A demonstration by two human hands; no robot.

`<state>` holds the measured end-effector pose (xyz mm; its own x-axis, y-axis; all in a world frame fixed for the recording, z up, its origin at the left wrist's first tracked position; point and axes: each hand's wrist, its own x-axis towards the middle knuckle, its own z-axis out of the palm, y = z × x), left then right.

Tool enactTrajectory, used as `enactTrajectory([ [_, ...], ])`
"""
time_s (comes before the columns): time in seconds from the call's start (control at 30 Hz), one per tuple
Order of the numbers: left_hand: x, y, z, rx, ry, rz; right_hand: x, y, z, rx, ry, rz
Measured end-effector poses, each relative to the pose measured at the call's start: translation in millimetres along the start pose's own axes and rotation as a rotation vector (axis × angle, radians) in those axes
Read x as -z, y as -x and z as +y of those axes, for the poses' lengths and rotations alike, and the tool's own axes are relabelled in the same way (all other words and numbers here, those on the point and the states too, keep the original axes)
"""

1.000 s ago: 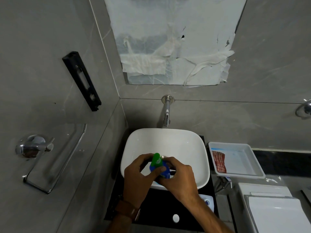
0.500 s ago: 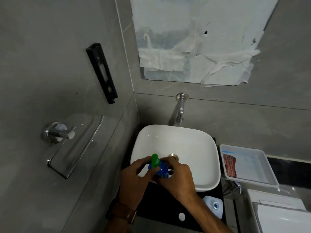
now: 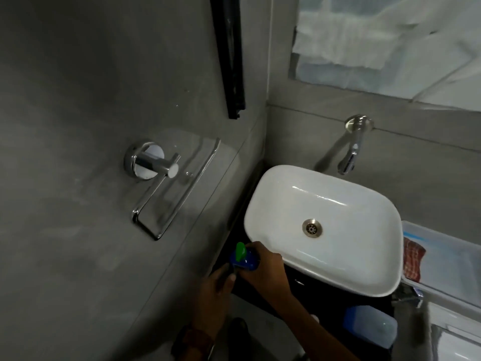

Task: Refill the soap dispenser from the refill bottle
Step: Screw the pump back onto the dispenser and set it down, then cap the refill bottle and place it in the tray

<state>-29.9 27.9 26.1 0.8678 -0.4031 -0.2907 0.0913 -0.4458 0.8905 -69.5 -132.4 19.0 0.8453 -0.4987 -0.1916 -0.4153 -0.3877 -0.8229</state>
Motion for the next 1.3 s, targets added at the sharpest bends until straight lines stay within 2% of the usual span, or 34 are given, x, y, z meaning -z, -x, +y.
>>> enactTrajectory([
  [0.2, -3.7, -20.6, -42.7, 0.124, 0.061, 0.051, -57.8, -28.4, 17.5, -0.088, -0.032, -0.035],
  [0.47, -9.6, -51.1, -68.5, 0.155, 0.026, 0.024, -90.0, -52.9, 40.0, -0.174, -0.110, 0.005],
  [0.83, -12.4, -65.7, -79.4, 0.187, 0.054, 0.049, -102.6, -61.1, 52.5, -0.117, -0.144, 0.013],
  [1.03, -17.5, -48.2, -85.8, 0.248, 0.001, 0.026, -75.4, -28.5, 49.7, -0.090, -0.088, 0.022],
  [1.3, -99.7, -0.6, -70.8, 0.247, -0.225, -0.258, 43.0, 81.4, 87.0, 0.045, 0.070, 0.226],
])
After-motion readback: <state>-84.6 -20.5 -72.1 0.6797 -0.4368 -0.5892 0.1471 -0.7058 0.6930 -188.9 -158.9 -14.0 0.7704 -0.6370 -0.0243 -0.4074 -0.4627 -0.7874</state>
